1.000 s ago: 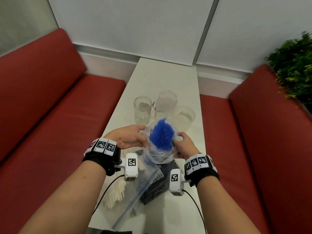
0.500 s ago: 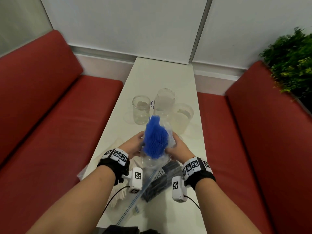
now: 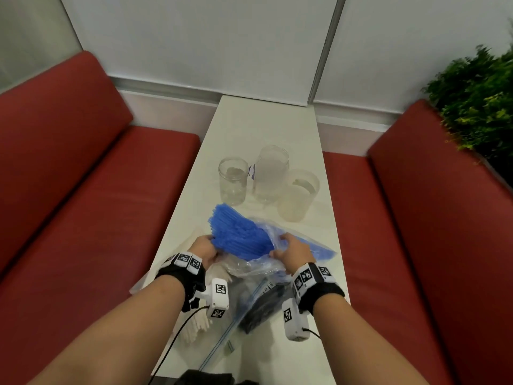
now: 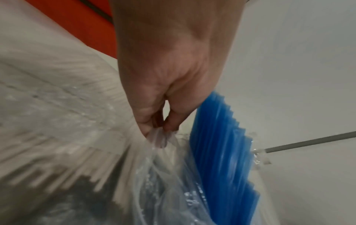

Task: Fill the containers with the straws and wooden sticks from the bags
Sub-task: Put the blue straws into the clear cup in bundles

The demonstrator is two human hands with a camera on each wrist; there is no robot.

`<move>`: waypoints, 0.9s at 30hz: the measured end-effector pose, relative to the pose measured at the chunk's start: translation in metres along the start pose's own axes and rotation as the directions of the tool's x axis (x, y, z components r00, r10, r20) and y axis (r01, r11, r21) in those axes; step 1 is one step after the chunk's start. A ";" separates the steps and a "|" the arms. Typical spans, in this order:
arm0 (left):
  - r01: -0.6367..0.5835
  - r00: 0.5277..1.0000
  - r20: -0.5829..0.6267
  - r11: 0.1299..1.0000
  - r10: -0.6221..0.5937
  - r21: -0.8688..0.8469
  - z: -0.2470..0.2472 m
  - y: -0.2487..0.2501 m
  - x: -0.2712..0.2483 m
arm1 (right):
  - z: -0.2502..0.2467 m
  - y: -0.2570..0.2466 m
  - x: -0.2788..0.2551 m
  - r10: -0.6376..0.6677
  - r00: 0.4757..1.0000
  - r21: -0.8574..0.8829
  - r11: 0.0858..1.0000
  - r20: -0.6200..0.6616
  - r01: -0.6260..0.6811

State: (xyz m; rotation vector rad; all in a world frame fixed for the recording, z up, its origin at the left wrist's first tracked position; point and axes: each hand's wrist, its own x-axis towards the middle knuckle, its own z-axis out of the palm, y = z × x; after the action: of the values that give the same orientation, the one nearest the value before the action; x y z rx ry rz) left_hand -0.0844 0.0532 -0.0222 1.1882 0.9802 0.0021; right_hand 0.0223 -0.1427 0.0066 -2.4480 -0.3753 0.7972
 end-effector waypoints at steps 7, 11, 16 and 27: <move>0.024 1.000 0.021 0.992 -0.021 -0.121 -0.017 -0.016 0.013 | 0.024 0.004 0.017 -0.053 0.997 -0.190 0.981 -0.057 0.041; 0.011 1.000 -0.013 0.904 -0.018 -0.426 -0.029 -0.008 0.017 | 0.038 0.008 0.019 -0.004 0.997 -0.276 0.961 -0.080 -0.018; -0.078 0.993 0.069 0.966 0.098 -0.245 -0.017 0.006 0.019 | 0.051 -0.015 0.019 -0.293 0.939 -0.639 0.761 -0.181 0.114; -0.032 0.994 0.108 0.999 0.030 0.024 -0.011 -0.009 0.035 | 0.066 -0.003 0.043 -0.341 0.940 -0.249 0.913 -0.025 0.324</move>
State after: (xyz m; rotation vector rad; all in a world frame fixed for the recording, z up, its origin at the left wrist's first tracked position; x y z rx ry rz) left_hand -0.0742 0.0746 -0.0515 1.2141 0.8696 -0.0493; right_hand 0.0156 -0.0965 -0.0563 -2.5222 -0.8833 0.5454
